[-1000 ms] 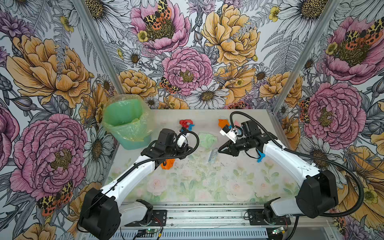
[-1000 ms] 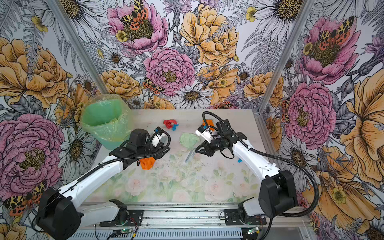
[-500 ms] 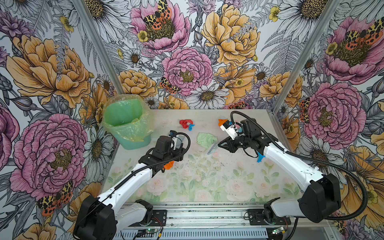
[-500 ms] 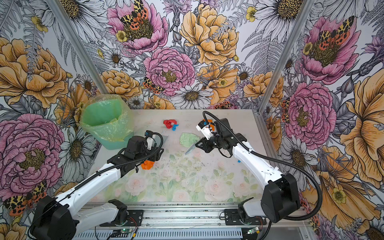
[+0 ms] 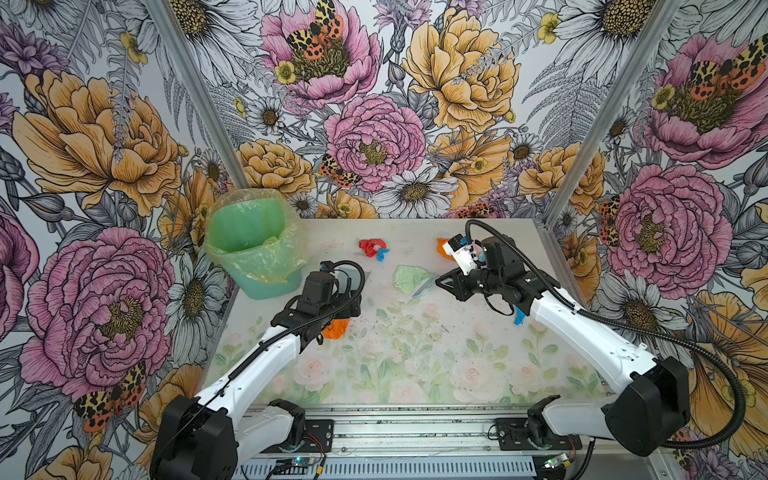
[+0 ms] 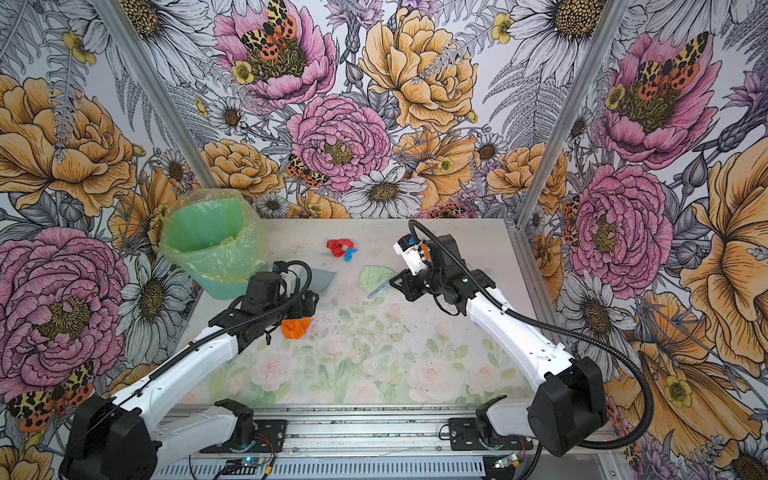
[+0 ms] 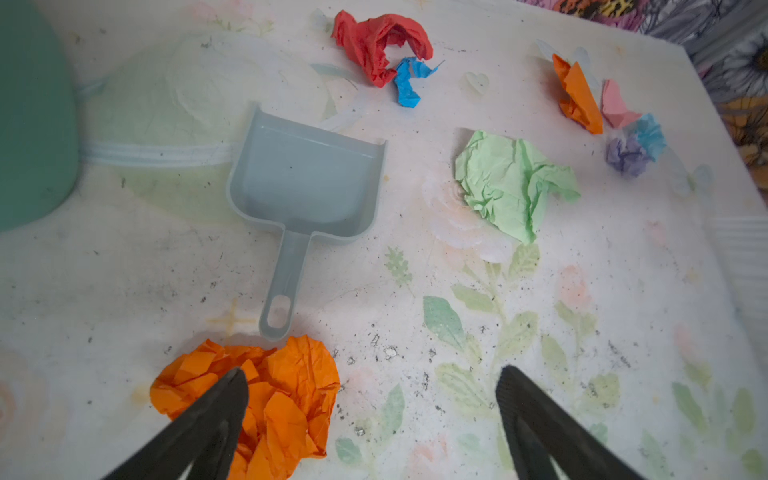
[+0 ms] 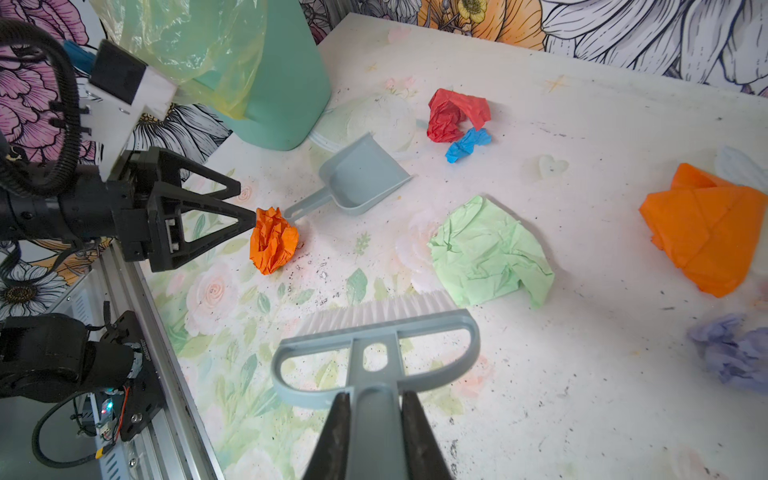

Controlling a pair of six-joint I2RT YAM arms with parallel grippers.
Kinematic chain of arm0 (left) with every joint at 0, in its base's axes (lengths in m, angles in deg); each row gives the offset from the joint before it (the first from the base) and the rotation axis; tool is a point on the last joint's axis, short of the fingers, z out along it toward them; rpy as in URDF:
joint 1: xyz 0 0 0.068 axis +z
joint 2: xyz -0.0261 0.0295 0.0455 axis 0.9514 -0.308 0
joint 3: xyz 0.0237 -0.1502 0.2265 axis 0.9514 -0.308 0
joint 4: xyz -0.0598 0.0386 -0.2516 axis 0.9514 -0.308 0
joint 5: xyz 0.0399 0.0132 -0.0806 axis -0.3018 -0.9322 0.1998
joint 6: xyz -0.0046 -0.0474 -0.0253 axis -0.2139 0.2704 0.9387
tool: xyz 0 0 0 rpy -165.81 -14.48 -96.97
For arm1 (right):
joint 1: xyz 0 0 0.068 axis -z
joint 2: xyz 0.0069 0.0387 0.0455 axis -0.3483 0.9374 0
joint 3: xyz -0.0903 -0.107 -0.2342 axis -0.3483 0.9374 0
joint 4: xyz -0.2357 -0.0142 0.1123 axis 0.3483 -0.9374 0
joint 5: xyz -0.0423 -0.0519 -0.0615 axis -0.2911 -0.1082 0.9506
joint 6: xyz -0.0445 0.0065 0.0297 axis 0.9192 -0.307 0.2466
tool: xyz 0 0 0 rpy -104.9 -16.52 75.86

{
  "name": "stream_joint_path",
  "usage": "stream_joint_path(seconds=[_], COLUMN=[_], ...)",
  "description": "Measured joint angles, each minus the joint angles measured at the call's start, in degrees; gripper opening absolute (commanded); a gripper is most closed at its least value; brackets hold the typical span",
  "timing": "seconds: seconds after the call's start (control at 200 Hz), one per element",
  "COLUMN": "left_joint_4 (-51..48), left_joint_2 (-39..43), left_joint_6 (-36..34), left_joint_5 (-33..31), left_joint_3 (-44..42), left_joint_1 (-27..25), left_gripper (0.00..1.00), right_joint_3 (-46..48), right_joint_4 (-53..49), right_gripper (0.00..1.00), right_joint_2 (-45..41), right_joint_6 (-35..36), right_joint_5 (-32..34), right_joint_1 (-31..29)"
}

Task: Sweep away the paper scraps from the table
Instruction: 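Move the left gripper down toward the blue-grey dustpan handle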

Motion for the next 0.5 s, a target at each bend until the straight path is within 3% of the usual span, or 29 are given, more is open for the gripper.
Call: stream_joint_path(seconds=[0.26,0.5], left_joint_4=[0.5,0.5], left_joint_2=[-5.1,-12.3], left_joint_6=[0.0,-1.3], left_joint_5=[3.3,4.4], left_joint_3=[0.0,2.1], left_joint_1=[4.3,4.9], left_gripper=[0.99,0.99], right_joint_3=[0.0,0.0], right_joint_4=[0.4,1.7], right_gripper=[0.0,0.0], right_joint_2=[0.1,0.1], right_joint_6=[-2.4,-3.8], right_joint_5=[1.8,2.7], right_joint_1=[-1.0,-1.4])
